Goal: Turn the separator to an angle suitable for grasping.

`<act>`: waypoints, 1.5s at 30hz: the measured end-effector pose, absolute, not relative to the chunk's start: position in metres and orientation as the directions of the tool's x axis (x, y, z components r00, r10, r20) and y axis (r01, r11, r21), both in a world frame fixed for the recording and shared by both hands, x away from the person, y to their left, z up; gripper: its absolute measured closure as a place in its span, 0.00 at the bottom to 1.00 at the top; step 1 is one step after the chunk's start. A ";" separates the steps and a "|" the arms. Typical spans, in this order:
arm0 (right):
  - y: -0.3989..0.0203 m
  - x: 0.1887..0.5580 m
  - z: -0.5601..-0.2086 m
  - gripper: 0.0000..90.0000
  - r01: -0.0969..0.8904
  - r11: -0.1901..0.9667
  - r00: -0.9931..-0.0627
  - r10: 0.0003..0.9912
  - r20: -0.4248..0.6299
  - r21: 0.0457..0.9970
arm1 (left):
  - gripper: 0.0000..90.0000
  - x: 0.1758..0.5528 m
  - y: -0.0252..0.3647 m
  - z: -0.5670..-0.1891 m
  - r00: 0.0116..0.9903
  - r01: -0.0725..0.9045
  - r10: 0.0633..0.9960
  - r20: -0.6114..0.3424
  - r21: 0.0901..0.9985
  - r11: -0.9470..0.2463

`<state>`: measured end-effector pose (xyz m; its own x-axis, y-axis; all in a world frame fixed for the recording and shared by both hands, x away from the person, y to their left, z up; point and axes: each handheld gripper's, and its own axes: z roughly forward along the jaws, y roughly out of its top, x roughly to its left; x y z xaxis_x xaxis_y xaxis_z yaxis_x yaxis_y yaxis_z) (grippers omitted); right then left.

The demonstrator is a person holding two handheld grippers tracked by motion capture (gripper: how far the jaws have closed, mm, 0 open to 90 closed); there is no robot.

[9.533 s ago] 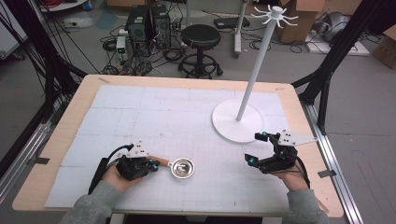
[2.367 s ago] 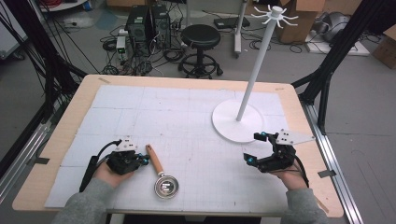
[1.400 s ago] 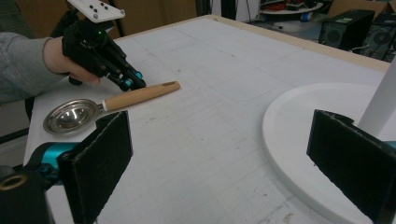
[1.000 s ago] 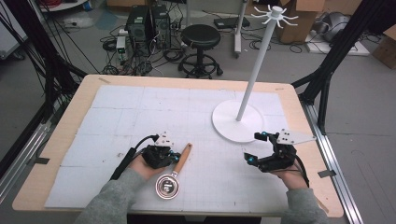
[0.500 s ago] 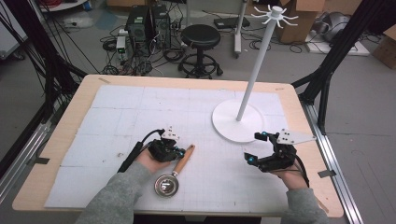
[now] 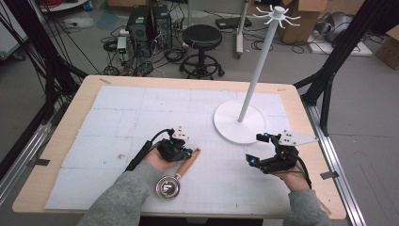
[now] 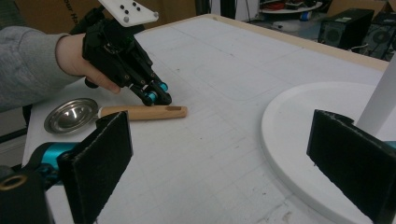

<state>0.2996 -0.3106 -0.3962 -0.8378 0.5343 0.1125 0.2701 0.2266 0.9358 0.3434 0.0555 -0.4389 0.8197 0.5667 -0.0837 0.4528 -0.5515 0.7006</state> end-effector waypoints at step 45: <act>-0.316 0.297 -0.396 0.07 0.267 0.215 -0.834 0.539 0.114 0.939 | 1.00 0.309 0.012 -0.431 0.916 0.320 0.400 -0.022 0.642 -0.697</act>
